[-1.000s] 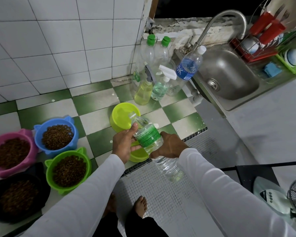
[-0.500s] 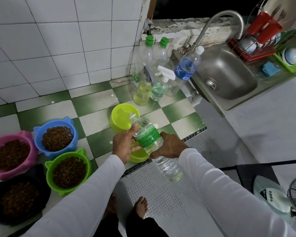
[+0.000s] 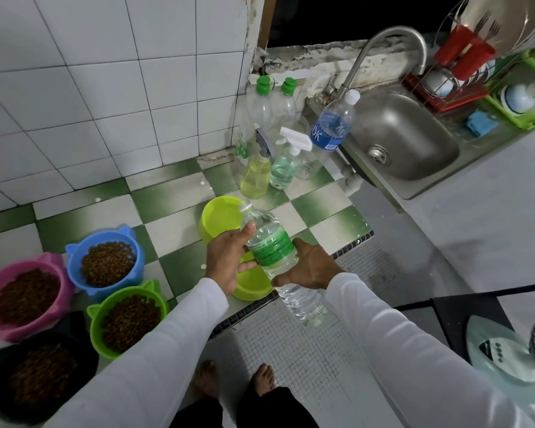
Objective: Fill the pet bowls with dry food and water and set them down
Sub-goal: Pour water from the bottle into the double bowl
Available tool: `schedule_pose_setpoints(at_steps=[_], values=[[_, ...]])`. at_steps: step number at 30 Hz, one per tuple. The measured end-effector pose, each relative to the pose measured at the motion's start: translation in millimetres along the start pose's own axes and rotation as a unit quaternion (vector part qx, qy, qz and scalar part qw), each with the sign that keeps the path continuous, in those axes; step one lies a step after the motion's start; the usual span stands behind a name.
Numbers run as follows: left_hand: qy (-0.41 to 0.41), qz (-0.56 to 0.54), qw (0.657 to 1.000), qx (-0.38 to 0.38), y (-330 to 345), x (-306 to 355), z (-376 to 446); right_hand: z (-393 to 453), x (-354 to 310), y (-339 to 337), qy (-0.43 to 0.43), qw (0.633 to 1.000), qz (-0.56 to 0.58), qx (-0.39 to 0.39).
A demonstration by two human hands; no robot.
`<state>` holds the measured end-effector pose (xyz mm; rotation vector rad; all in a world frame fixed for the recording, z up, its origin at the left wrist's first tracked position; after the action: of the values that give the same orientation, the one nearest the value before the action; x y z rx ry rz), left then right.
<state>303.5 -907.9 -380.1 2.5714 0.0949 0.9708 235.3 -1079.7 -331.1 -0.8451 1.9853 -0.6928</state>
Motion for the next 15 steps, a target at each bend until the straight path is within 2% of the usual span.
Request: schedule_pose_setpoints(at_steps=[8,15], values=[[0.031,0.047,0.998,-0.005,21.3,31.6,-6.5,1.2,0.5,-20.0,-0.013,0.999,0.021,0.031],[0.091,0.106,0.99,-0.03,56.7,65.0,-16.2,5.2,5.8,-42.5,-0.055,0.99,0.085,0.097]])
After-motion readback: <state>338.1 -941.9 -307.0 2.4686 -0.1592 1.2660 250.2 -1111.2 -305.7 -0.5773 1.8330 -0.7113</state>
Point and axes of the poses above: each hand's wrist, its own z-axis towards the middle knuckle, its own y-axis out of the palm, x = y × z, the point moved 7 cm from there along z, towards the middle knuckle, and after that the axes turned 9 degrees about -y, right-handed, at the moved point
